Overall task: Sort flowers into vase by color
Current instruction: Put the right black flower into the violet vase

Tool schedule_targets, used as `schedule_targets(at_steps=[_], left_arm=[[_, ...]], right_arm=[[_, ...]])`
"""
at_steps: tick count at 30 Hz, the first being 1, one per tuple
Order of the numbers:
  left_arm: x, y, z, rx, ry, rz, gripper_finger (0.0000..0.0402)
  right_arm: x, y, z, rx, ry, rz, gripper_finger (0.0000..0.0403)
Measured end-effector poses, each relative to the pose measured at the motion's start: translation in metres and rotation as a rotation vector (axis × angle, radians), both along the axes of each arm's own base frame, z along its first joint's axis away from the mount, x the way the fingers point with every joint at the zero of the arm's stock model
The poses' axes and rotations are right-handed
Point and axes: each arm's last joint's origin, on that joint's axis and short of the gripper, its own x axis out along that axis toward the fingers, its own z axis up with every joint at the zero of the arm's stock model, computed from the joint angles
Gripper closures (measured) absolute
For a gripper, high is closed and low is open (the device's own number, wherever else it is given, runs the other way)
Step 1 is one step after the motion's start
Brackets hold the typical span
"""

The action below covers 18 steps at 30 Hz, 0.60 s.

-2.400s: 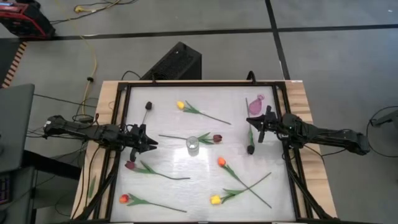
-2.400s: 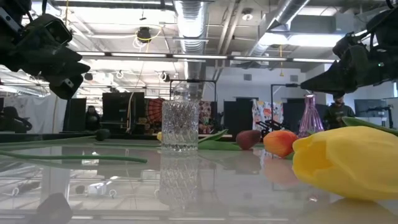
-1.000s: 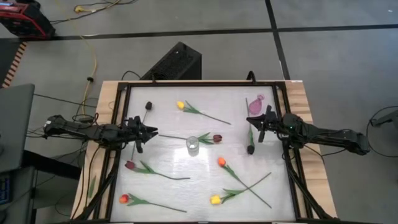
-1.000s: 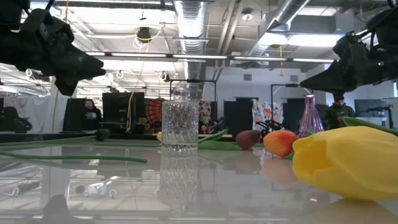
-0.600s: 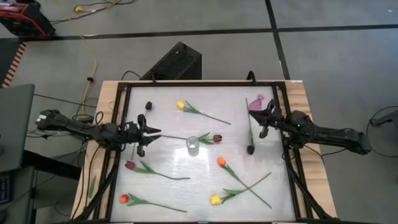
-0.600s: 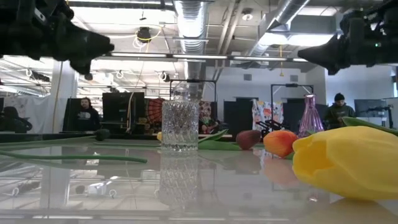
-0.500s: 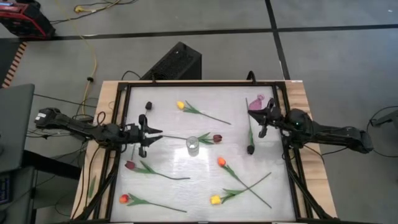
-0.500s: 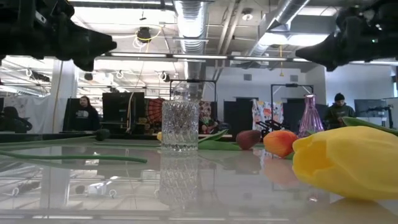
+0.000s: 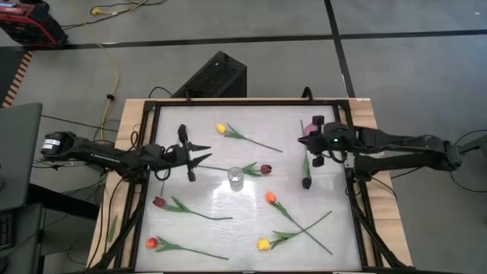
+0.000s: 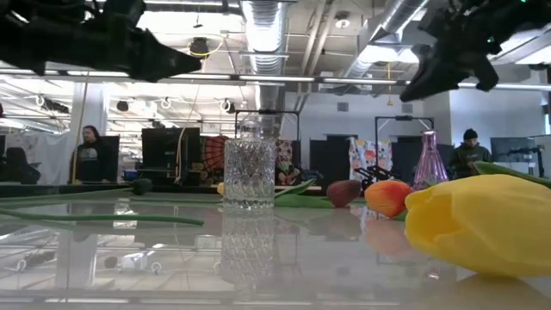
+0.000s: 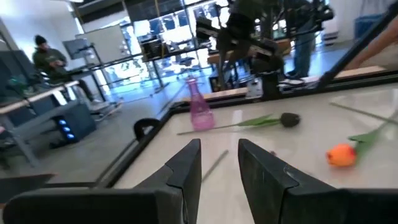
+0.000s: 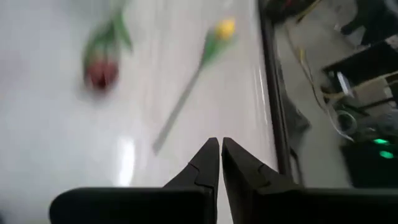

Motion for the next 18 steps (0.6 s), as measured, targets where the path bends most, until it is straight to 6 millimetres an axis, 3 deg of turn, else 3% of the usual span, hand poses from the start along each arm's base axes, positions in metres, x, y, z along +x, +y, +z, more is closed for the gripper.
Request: schedule_targets(at_steps=[4, 10, 18], left_arm=[[0.009, 0.005, 0.008, 0.045, 0.01, 0.03, 0.0306], [0.012, 0.01, 0.011, 0.046, 0.015, 0.057, 0.0306], [0.011, 0.015, 0.009, 0.036, 0.033, 0.08, 0.0306]], right_arm=[[0.01, 0.001, -0.005, -0.087, 0.237, 0.024, 0.0355], [0.024, 0.008, -0.036, -0.236, 0.634, 0.263, 0.0355], [0.048, 0.013, -0.077, -0.415, 0.979, 0.378, 0.0336]])
